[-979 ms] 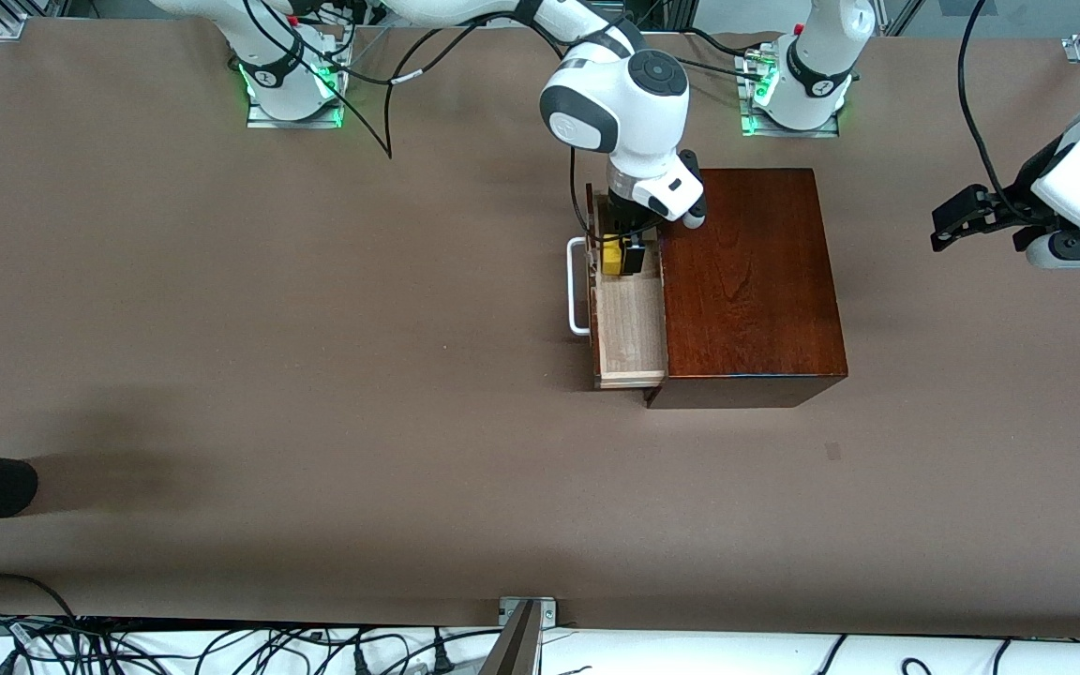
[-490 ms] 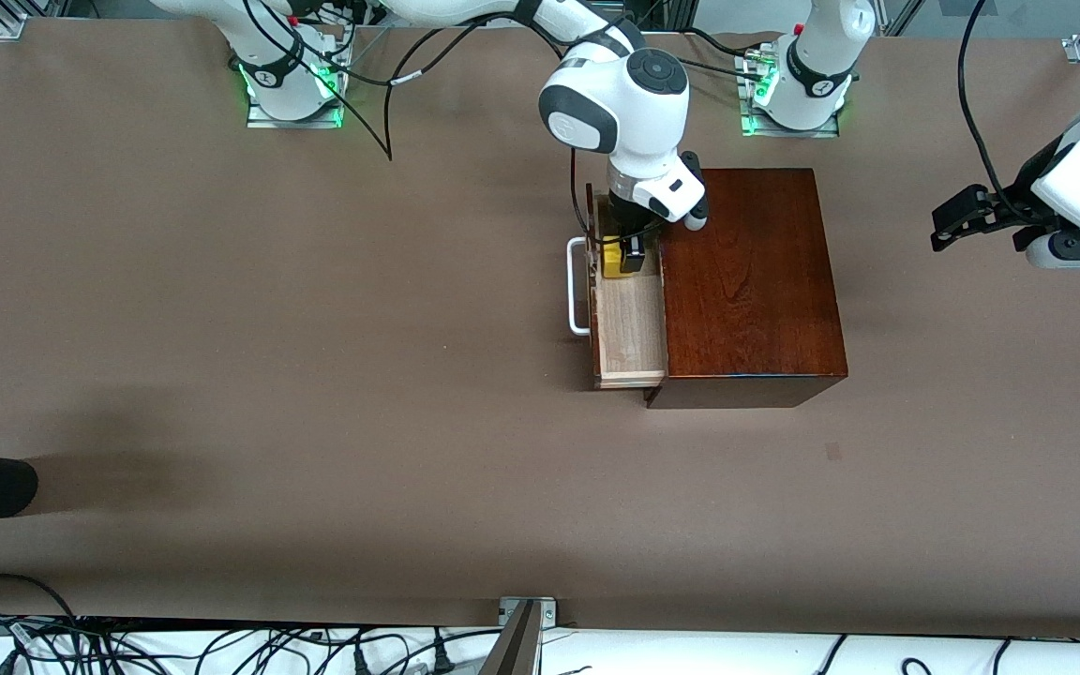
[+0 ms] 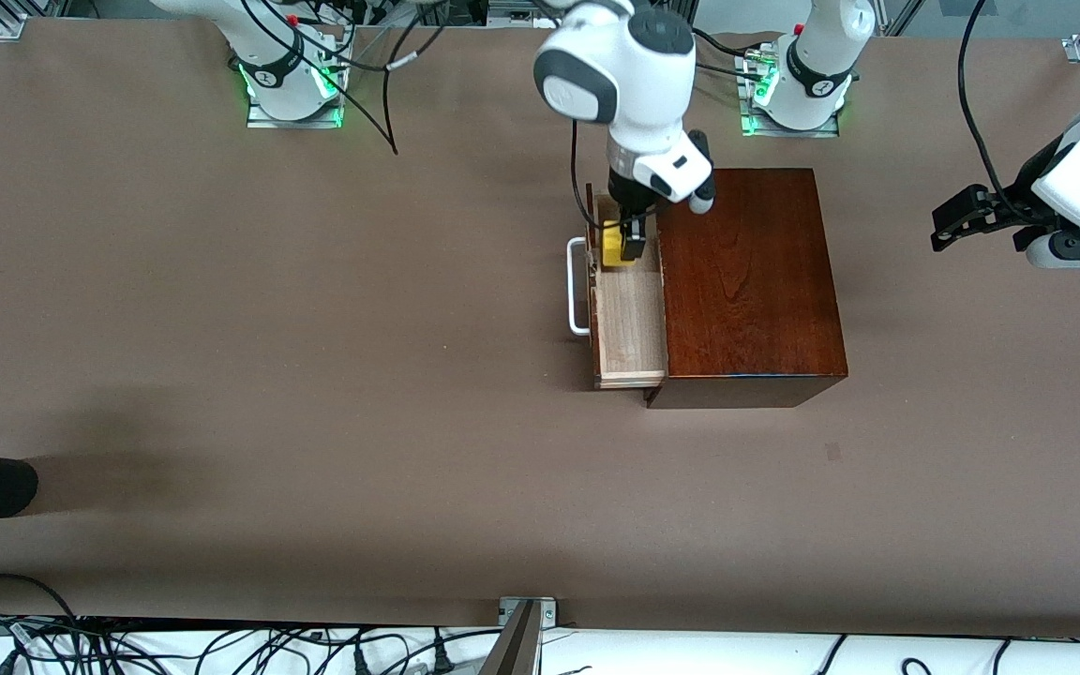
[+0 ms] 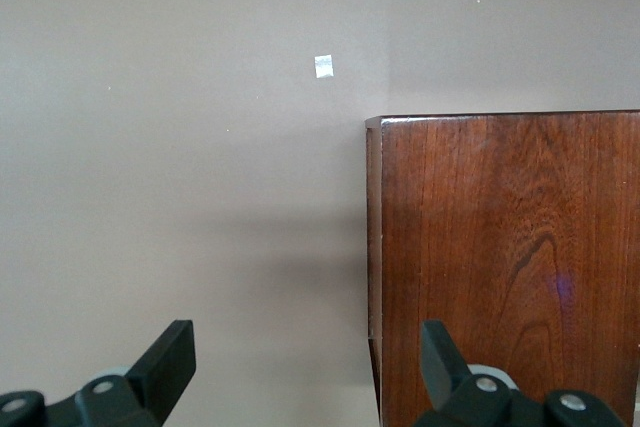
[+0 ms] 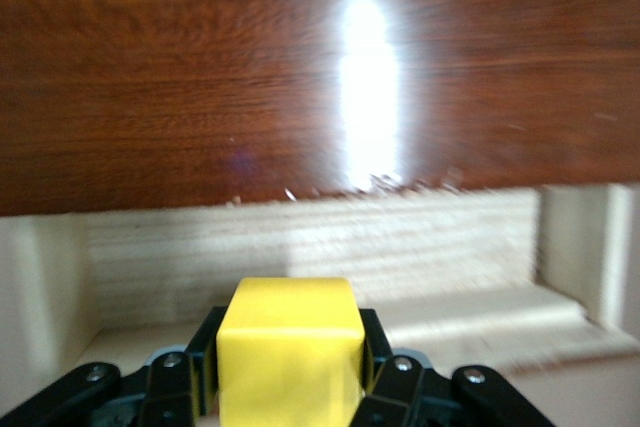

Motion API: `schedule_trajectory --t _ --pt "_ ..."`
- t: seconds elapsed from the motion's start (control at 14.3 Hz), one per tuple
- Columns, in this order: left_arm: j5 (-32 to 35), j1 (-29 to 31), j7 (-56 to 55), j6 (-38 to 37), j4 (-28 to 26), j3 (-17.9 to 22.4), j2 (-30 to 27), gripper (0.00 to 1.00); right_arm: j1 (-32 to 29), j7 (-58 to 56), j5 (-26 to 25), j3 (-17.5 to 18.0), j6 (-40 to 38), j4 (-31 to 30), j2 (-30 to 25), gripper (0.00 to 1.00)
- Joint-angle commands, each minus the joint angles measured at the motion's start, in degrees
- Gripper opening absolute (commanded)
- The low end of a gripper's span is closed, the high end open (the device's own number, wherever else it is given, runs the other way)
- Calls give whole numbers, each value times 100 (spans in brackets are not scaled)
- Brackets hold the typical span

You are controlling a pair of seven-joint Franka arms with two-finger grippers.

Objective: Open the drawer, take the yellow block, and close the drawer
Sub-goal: 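Close the right gripper on the yellow cube and lift it, then carry the cube out with the right gripper while the left gripper approaches the drawer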

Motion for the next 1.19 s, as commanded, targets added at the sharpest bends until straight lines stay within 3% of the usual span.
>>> schedule_trajectory --t 0.0,0.35,0.56,0.77,0.98,1.12 --pt "-71 5 42 -145 183 -14 67 100 -369 193 234 14 -425 -75 -589 0" --pt "-71 -22 51 -145 192 -23 67 100 -1485 202 487 -21 -514 -102 -1275 0" --pt "-132 -83 34 -145 192 -58 84 100 -2258 237 743 -65 -829 -714 -1898 0" --pt "-123 -110 -72 -487 183 -662 102 100 -3005 255 1102 -179 -883 -1584 -2391 0" --pt "-150 -206 -11 -576 183 -1225 346 100 -3814 263 1209 -206 -778 -2095 -2393 0" --pt "-245 -407 -63 -804 192 -1769 619 100 -3974 718 1262 -398 -690 -2508 -2375 0"
